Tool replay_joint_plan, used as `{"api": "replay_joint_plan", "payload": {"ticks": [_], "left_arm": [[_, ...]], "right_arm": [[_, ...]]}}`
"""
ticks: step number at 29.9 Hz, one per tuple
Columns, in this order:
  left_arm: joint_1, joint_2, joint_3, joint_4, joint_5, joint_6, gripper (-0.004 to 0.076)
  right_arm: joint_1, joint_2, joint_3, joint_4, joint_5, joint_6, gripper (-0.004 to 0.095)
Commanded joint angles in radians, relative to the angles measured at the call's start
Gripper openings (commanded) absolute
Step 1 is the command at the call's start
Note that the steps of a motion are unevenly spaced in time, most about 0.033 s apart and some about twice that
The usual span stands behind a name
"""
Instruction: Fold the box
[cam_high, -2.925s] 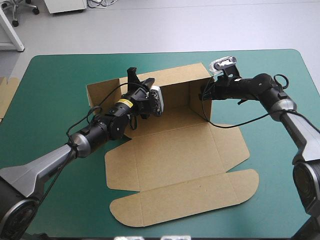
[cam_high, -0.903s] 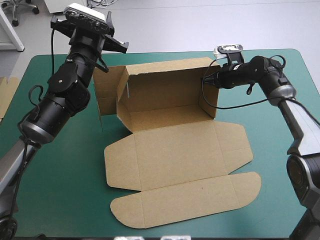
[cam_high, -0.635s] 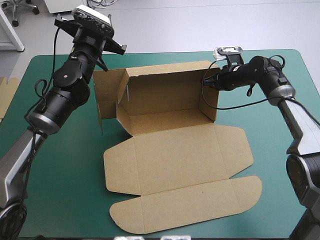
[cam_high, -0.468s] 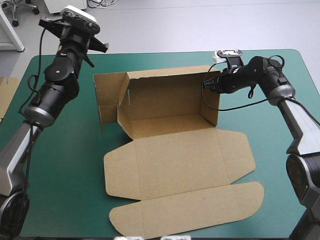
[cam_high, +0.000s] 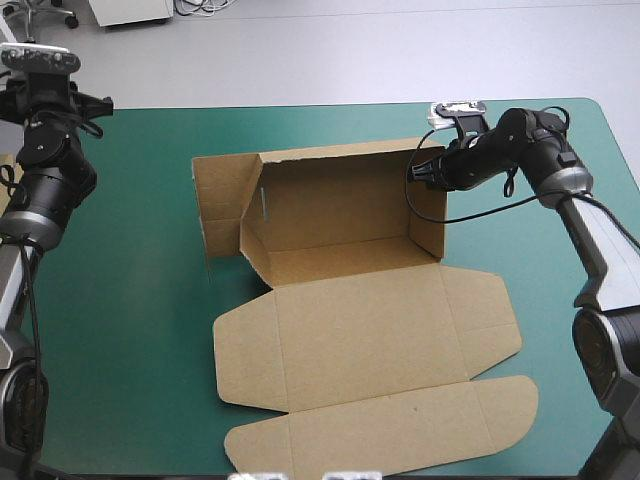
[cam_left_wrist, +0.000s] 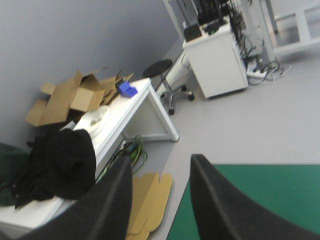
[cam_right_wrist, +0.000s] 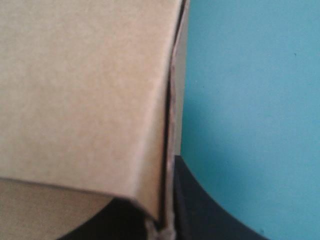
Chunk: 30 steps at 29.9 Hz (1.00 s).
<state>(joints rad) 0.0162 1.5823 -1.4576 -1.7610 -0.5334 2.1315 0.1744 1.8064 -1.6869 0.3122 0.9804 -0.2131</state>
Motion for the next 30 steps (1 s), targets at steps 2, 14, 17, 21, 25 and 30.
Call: {"api": "replay_joint_plan", "payload": {"ticks": [2, 14, 17, 21, 25, 30], "left_arm": [[0.038, -0.026, 0.069, -0.050, -0.023, -0.007, 0.0270], [0.049, -0.020, 0.251, -0.050, -0.109, -0.007, 0.0077], [0.049, -0.020, 0.251, -0.050, -0.109, -0.009, 0.0049], [0.049, -0.018, 0.251, -0.050, -0.109, -0.007, 0.0039], [0.051, -0.001, 0.258, -0.050, -0.120, -0.007, 0.0027], [0.053, 0.003, 0.306, -0.050, -0.121, -0.008, 0.0018]], "right_arm": [[-0.002, -0.051, -0.090, -0.038, 0.072, 0.022, -0.0013], [-0.004, -0.047, -0.154, -0.111, 0.175, 0.052, -0.0013], [-0.004, -0.043, -0.154, -0.111, 0.182, 0.052, -0.0013], [-0.004, -0.043, -0.154, -0.111, 0.193, 0.052, -0.0013], [-0.004, -0.043, -0.154, -0.111, 0.215, 0.056, -0.0013], [-0.018, -0.041, -0.160, -0.114, 0.263, 0.074, -0.0013]]}}
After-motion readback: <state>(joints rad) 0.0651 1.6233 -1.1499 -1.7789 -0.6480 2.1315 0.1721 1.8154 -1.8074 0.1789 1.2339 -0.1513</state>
